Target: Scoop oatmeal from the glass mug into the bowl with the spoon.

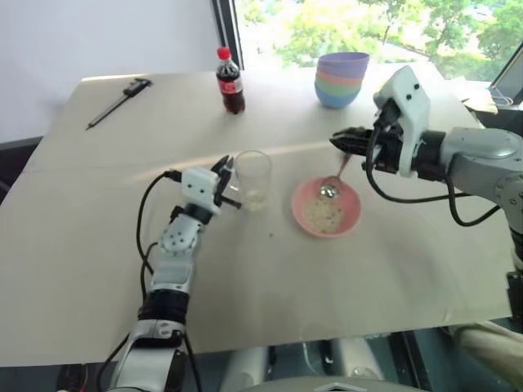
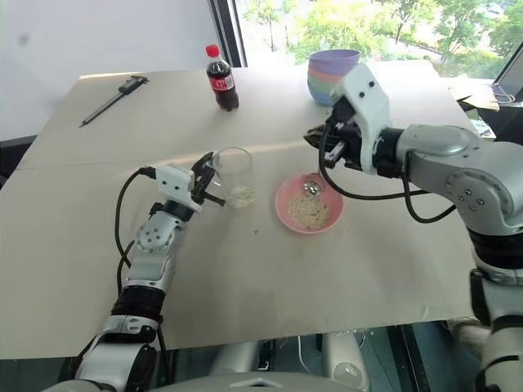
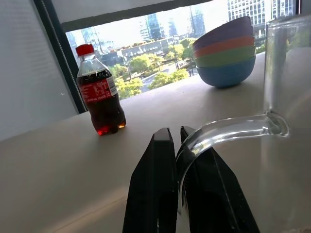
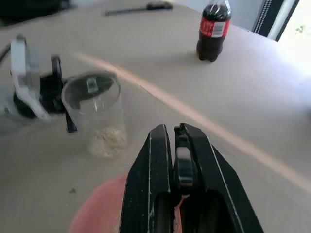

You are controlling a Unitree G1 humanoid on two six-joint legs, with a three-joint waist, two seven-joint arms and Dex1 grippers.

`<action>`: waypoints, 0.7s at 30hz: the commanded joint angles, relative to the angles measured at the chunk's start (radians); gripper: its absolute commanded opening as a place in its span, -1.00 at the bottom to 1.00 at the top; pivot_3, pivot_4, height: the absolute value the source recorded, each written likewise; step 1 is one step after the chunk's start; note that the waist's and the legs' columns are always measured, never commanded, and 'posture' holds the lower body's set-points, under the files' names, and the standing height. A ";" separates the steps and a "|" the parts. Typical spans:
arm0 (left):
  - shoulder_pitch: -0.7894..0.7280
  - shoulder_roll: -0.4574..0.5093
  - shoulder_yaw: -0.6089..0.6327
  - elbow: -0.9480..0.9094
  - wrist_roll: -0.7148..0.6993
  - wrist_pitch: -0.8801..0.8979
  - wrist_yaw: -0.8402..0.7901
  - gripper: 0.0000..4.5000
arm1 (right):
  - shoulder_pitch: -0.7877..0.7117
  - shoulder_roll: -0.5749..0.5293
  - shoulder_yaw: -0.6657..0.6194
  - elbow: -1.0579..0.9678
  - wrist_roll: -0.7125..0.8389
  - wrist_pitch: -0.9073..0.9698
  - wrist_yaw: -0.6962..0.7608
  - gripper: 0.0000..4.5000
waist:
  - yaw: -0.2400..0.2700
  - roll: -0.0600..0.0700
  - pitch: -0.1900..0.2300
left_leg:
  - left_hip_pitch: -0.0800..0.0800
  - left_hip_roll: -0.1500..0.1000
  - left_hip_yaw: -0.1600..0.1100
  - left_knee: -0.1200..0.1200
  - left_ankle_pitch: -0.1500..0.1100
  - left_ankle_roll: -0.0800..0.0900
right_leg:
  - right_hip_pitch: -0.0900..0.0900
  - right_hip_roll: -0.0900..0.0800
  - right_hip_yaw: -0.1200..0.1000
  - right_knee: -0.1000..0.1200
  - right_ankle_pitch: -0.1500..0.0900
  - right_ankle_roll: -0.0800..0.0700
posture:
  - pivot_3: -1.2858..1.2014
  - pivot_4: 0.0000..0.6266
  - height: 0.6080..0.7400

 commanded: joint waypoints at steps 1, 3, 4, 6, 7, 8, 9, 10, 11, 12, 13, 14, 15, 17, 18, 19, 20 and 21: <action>0.036 0.006 -0.005 -0.027 0.019 0.039 -0.006 -0.98 | -0.117 0.100 -0.172 0.125 0.098 0.050 -0.125 -1.00 | 0.003 0.000 0.000 | 0.000 0.000 0.000 0.000 0.000 0.000 | 0.000 0.000 0.000 0.000 0.000 0.000 | 0.03 -0.52 1.00; 0.045 0.002 -0.005 -0.043 0.020 0.049 -0.002 -0.98 | -0.176 0.179 -0.242 0.188 0.183 0.082 -0.201 -1.00 | 0.000 0.000 0.000 | 0.000 0.000 0.000 0.000 0.000 0.000 | 0.000 0.000 0.000 0.000 0.000 0.000 | 0.03 -0.52 1.00; 0.051 -0.002 -0.003 -0.056 0.018 0.057 0.002 -0.98 | -0.210 0.227 -0.267 0.217 0.223 0.090 -0.242 -1.00 | 0.000 0.000 0.000 | 0.000 0.000 0.000 -0.001 0.000 0.000 | -0.001 0.000 0.001 0.000 0.000 0.000 | 0.03 -0.52 1.00; 0.059 -0.007 -0.001 -0.073 0.021 0.070 0.012 -0.98 | -0.255 0.290 -0.286 0.246 0.255 0.097 -0.287 -1.00 | -0.001 0.000 0.000 | -0.001 0.000 0.000 -0.002 0.001 -0.002 | -0.002 0.000 0.001 0.000 0.000 0.000 | 0.03 -0.52 1.00; 0.065 -0.009 -0.001 -0.082 0.021 0.077 0.014 -0.98 | -0.270 0.322 -0.288 0.256 0.270 0.100 -0.303 -1.00 | 0.000 0.000 0.000 | -0.002 0.000 0.000 -0.002 0.002 -0.004 | -0.003 0.000 0.000 -0.001 0.000 0.000 | 0.03 -0.52 1.00; 0.069 -0.011 -0.001 -0.088 0.022 0.082 0.015 -0.98 | -0.279 0.346 -0.290 0.263 0.282 0.103 -0.317 -1.00 | -0.001 0.000 0.000 | -0.002 0.000 0.000 -0.002 0.002 -0.004 | -0.003 0.000 0.000 -0.001 0.000 0.000 | 0.03 -0.52 1.00; 0.074 -0.012 -0.001 -0.094 0.022 0.086 0.016 -0.98 | -0.286 0.368 -0.289 0.268 0.297 0.106 -0.330 -1.00 | -0.001 0.000 0.000 | -0.003 0.000 0.000 -0.002 0.002 -0.004 | -0.003 0.000 0.000 -0.001 0.000 0.000 | 0.03 -0.52 1.00; 0.079 -0.013 0.000 -0.103 0.021 0.091 0.016 -0.98 | -0.289 0.393 -0.281 0.268 0.312 0.109 -0.339 -1.00 | 0.000 0.000 0.000 | -0.003 0.000 0.000 -0.001 0.002 -0.004 | -0.003 -0.001 0.000 -0.001 0.000 0.000 | 0.03 -0.52 1.00; 0.083 -0.015 0.001 -0.110 0.021 0.095 0.018 -0.98 | -0.290 0.412 -0.272 0.267 0.321 0.113 -0.343 -1.00 | 0.000 0.000 0.000 | -0.003 0.000 0.000 -0.001 0.002 -0.004 | -0.003 -0.001 0.000 -0.001 0.000 0.000 | 0.03 -0.52 1.00; 0.087 -0.018 0.003 -0.117 0.019 0.100 0.024 -0.98 | -0.284 0.440 -0.258 0.271 0.333 0.122 -0.347 -1.00 | -0.001 0.000 0.000 | -0.003 0.000 0.000 -0.001 0.002 -0.004 | -0.003 -0.001 0.000 -0.001 0.000 0.000 | 0.03 -0.52 1.00; 0.091 -0.022 0.005 -0.124 0.020 0.105 0.031 -0.98 | -0.274 0.462 -0.242 0.274 0.330 0.128 -0.349 -1.00 | -0.001 0.001 0.000 | -0.003 0.000 0.000 -0.001 0.002 -0.004 | -0.003 -0.001 0.000 -0.001 0.000 0.000 | 0.03 -0.52 1.00; 0.095 -0.027 0.004 -0.130 0.020 0.108 0.036 -0.98 | -0.264 0.470 -0.214 0.277 0.291 0.120 -0.338 -1.00 | -0.002 0.001 0.000 | -0.003 0.000 0.000 -0.001 0.002 -0.004 | -0.004 -0.001 0.000 -0.001 0.000 0.000 | 0.03 -0.52 1.00; 0.100 -0.033 0.002 -0.137 0.020 0.111 0.039 -0.98 | -0.256 0.476 -0.190 0.282 0.252 0.105 -0.324 -1.00 | -0.002 0.001 0.000 | -0.003 0.000 0.000 -0.001 0.002 -0.004 | -0.004 -0.001 0.000 0.000 0.000 0.000 | 0.03 -0.52 1.00; 0.111 -0.042 -0.004 -0.155 0.024 0.115 0.045 -0.98 | -0.254 0.488 -0.167 0.309 0.204 0.080 -0.302 -1.00 | -0.002 0.001 0.000 | -0.003 0.000 0.000 -0.001 0.001 -0.001 | -0.003 -0.001 0.000 0.000 0.000 0.000 | 0.03 -0.52 1.00; 0.117 -0.045 -0.005 -0.163 0.026 0.117 0.049 -0.98 | -0.254 0.489 -0.149 0.313 0.183 0.072 -0.280 -1.00 | -0.001 0.001 0.000 | -0.003 -0.001 0.000 -0.001 0.000 -0.001 | -0.003 -0.001 0.000 0.000 0.000 0.000 | 0.03 -0.52 1.00; 0.123 -0.048 -0.003 -0.171 0.027 0.118 0.053 -0.98 | -0.252 0.485 -0.119 0.312 0.150 0.062 -0.250 -1.00 | -0.001 0.001 0.000 | -0.003 -0.001 0.000 -0.001 0.001 -0.001 | -0.003 0.000 0.000 0.000 0.000 0.000 | 0.03 -0.52 1.00; 0.129 -0.051 -0.001 -0.178 0.027 0.121 0.057 -0.98 | -0.248 0.482 -0.096 0.311 0.119 0.053 -0.227 -1.00 | -0.001 0.001 0.000 | -0.003 -0.001 0.000 -0.001 0.001 -0.001 | -0.003 0.000 -0.001 0.000 0.000 0.000 | 0.03 -0.52 1.00; 0.134 -0.053 0.002 -0.185 0.027 0.123 0.060 -0.98 | -0.243 0.480 -0.075 0.311 0.087 0.042 -0.208 -1.00 | -0.002 0.001 0.000 | -0.003 -0.001 0.000 -0.001 0.001 -0.002 | -0.003 0.000 -0.001 0.000 0.000 0.000 | 0.03 -0.52 1.00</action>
